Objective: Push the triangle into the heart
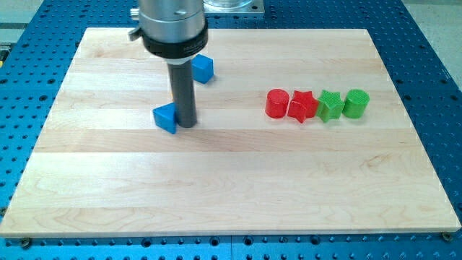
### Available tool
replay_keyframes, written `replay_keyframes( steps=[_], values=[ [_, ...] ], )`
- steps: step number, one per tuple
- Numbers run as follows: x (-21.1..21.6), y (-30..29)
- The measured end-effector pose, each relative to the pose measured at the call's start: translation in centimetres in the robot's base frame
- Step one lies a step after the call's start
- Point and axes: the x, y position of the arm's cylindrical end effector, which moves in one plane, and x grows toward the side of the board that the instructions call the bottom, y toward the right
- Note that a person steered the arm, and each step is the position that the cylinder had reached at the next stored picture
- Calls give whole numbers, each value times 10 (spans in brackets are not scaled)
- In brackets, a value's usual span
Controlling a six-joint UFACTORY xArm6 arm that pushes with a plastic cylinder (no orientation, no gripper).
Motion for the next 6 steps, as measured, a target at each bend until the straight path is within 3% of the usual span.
replay_keyframes(
  steps=[1, 2, 3, 5, 6],
  values=[
    [35, 37],
    [65, -7],
    [36, -68],
    [2, 5],
    [13, -44]
  ],
)
